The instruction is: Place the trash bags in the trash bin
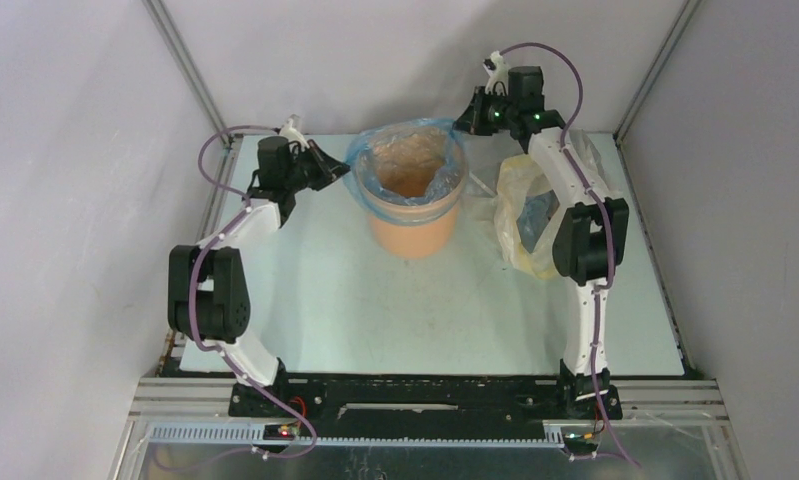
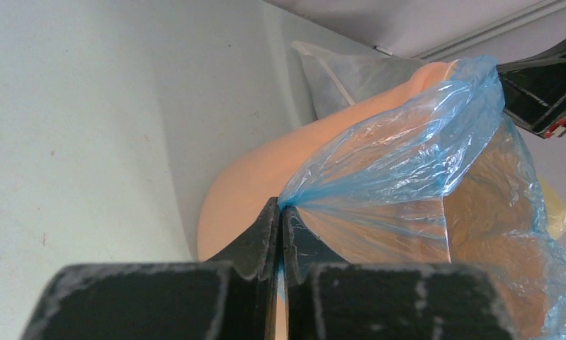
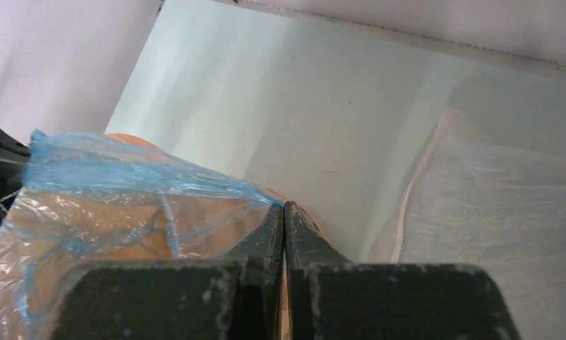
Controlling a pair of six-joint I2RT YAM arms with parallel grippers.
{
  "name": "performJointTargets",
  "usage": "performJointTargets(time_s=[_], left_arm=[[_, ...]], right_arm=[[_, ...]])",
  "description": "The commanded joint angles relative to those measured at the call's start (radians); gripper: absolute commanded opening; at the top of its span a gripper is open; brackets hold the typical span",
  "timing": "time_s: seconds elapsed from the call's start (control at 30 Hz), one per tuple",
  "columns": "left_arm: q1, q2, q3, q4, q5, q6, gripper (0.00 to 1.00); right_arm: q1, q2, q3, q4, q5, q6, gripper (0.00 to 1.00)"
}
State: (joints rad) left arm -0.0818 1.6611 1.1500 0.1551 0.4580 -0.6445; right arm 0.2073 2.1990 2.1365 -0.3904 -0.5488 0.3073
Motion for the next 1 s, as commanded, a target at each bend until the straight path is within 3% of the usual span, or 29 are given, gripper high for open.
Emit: performJointTargets(time_s=[0.0,0.57,0.87,0.97], left_arm=[[0.005,0.023,0.057,0.013,0.029,0.024,0.06],[0.005,0.079,0.144,-0.031,0.077,0.034,0.14],[0.003,0.11,0.202,-0.028,0.096,-0.001,0.14],[0.003,0.125,0.205,-0.043,0.088,0.001,0.1]], right_arm=[[0.003,0.019,0.053,-0.01,0.025,0.0,0.0],[0.052,-0.031,-0.094,-0.018,0.032,-0.057,0.0],[0.053,-0.141,-0.269,0.04,0.049,-0.053,0.0],[0.049,-0.177,-0.307,0.055,0.055,-0.054,0.0]])
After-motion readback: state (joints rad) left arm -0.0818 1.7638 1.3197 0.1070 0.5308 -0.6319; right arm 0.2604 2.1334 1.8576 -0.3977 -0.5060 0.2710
